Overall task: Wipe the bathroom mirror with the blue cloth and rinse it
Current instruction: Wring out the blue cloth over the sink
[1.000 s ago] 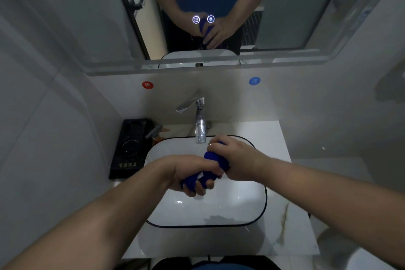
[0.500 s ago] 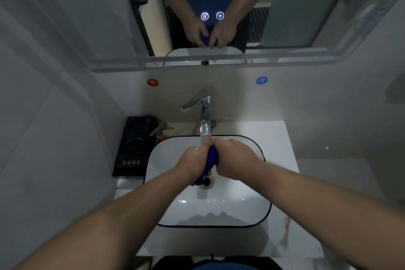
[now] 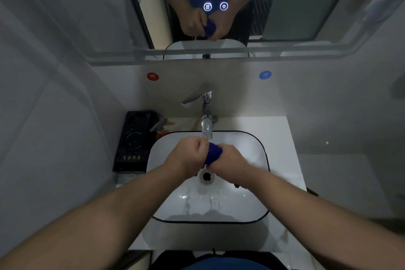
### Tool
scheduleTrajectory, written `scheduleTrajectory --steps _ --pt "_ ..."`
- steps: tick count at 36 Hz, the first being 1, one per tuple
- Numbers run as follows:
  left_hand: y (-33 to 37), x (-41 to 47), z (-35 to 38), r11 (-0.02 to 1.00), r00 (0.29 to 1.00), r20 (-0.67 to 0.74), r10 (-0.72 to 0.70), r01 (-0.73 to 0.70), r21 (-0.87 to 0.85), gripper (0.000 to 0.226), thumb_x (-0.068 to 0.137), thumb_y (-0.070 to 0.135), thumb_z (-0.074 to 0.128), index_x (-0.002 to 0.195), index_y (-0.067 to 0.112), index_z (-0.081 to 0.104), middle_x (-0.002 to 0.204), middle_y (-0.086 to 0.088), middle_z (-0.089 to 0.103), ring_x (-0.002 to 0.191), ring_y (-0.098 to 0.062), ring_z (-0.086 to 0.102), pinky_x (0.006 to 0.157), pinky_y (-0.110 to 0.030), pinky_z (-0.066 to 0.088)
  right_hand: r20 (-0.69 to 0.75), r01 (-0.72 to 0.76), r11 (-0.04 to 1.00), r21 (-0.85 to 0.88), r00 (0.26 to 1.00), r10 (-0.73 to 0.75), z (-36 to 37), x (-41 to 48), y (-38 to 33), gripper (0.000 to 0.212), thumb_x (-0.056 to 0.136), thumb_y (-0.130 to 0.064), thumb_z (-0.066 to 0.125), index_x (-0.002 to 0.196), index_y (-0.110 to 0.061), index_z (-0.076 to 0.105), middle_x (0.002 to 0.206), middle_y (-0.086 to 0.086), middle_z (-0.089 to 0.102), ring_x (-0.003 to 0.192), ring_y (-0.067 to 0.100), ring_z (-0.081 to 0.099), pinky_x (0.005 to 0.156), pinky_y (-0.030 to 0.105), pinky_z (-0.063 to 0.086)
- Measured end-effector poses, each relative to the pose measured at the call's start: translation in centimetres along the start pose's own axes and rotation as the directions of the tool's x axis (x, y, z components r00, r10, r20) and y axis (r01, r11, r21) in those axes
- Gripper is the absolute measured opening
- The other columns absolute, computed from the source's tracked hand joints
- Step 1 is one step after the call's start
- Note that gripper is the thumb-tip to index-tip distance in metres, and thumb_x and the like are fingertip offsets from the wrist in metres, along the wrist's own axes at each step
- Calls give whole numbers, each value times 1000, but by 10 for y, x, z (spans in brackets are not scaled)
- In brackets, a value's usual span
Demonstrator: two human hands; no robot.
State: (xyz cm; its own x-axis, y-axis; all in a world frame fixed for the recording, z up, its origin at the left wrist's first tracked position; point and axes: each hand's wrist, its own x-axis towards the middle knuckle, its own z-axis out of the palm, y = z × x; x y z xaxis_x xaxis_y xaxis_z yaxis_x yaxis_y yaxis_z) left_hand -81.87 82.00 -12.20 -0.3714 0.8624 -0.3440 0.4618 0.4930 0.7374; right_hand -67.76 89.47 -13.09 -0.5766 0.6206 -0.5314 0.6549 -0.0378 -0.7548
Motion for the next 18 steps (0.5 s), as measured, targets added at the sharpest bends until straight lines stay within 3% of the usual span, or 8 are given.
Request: scheduleTrajectory --steps 2,5,8,12,15,18 --pt "8 1 -6 998 998 -5 57 -57 39 43 109 40 40 86 17 67 70 -7 68 58 -18 65 52 -30 50 -3 -19 995 101 1000 20 -3 -4 -4 21 79 0 72 77 -20 67 51 -7 60 41 10 50 41 22 38" --pt "18 3 -13 989 993 -11 120 -118 87 43 111 37 39 80 21 64 67 -4 65 58 -16 63 54 -28 48 -32 -34 981 189 999 41 -4 -6 -8 19 76 -2 75 86 -16 66 58 3 62 52 23 54 48 33 43" --pt "24 3 -18 983 989 6 145 -145 112 41 111 36 40 79 23 61 67 -2 63 60 -14 62 57 -27 47 -46 -39 981 192 998 49 -5 -9 -12 20 76 -2 75 87 -17 66 63 6 64 55 24 55 51 35 44" --pt "23 1 -16 981 988 -2 153 -151 123 40 107 40 39 75 27 59 68 -2 65 62 -15 62 59 -28 45 -105 -7 999 43 994 11 -6 -10 -14 16 78 -10 76 83 -20 65 67 -2 68 51 13 58 46 23 43" --pt "19 -4 -11 984 989 -36 142 -137 110 37 100 44 39 74 28 60 67 3 65 61 -12 62 60 -27 43 -100 12 997 -75 995 -20 -9 -10 -16 14 78 -15 73 88 -20 65 78 -3 71 63 14 63 50 24 45" --pt "22 -8 -9 988 992 -31 124 -120 100 33 104 45 43 86 28 64 74 2 67 66 -13 66 61 -29 50 -125 41 992 -122 991 -56 -12 -13 -14 19 79 -20 73 96 -24 65 85 -5 73 73 17 69 57 30 55"
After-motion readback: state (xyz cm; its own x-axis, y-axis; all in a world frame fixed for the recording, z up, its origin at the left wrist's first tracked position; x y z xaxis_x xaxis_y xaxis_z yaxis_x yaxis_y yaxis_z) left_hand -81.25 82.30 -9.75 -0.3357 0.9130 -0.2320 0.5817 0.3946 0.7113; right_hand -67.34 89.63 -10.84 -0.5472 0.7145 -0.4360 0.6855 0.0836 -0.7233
